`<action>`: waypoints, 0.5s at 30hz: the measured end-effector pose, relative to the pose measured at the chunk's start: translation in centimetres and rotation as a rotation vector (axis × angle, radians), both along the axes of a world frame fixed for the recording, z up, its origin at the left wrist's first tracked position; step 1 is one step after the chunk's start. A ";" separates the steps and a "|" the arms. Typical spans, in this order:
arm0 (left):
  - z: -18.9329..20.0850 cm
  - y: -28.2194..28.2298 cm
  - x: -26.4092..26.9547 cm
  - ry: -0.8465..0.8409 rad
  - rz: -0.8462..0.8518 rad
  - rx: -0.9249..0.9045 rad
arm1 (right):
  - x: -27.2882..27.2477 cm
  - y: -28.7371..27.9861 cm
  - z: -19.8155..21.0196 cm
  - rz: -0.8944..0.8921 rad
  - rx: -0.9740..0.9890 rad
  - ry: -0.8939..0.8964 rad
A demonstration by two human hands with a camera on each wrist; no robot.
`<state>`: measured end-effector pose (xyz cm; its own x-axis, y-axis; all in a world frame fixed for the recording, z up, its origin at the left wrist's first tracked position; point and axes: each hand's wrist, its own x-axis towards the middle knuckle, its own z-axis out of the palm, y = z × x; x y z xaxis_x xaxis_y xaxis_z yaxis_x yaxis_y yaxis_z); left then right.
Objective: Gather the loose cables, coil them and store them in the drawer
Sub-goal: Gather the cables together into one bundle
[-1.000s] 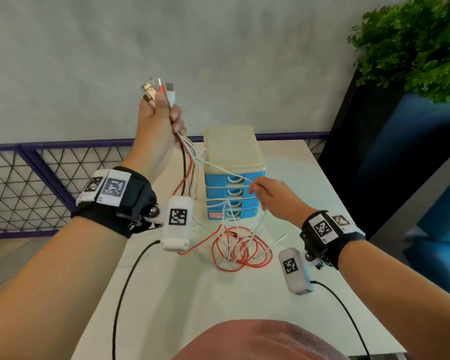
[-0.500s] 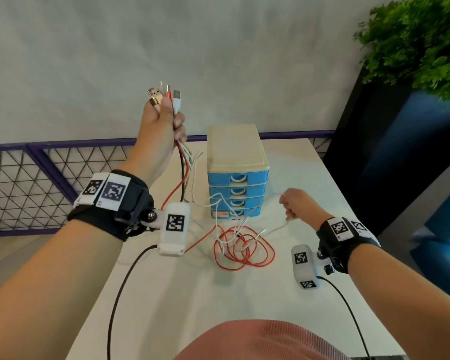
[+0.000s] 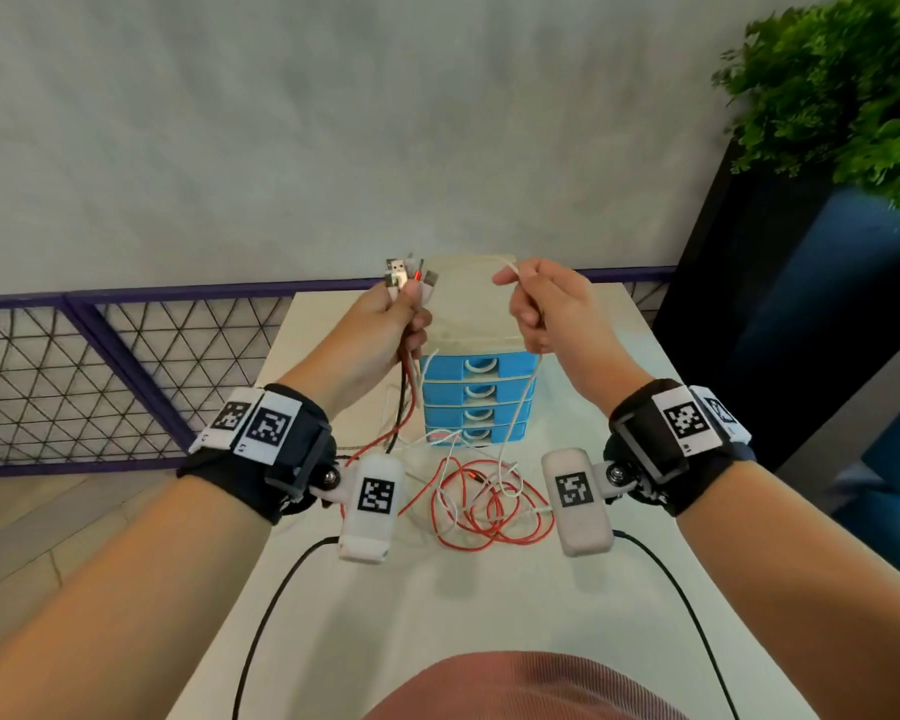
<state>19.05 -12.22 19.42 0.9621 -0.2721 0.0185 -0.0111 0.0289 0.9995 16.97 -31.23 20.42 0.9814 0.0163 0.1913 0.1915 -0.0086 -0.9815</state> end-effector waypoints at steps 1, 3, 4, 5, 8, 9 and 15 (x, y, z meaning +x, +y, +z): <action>0.0 -0.2 -0.1 0.028 -0.032 -0.030 | -0.2 0.4 0.2 0.035 -0.005 0.001; 0.2 -0.5 -0.3 0.074 -0.060 -0.121 | -0.8 0.9 0.4 0.113 -0.045 0.003; 0.4 -0.6 -0.4 0.088 -0.055 -0.170 | -1.0 1.1 0.3 0.145 -0.070 0.001; 0.6 -0.7 -0.5 0.093 -0.044 -0.210 | -1.1 1.2 0.2 0.170 -0.096 -0.002; 0.8 -0.8 -0.3 0.069 -0.016 -0.236 | -1.5 1.4 -0.2 0.203 -0.155 -0.003; 0.7 -0.7 -0.2 0.064 0.001 -0.222 | -1.7 1.4 -0.3 0.207 -0.174 -0.008; 0.1 -0.3 0.0 0.079 0.141 -0.214 | -2.0 1.2 -1.5 0.202 -0.308 0.016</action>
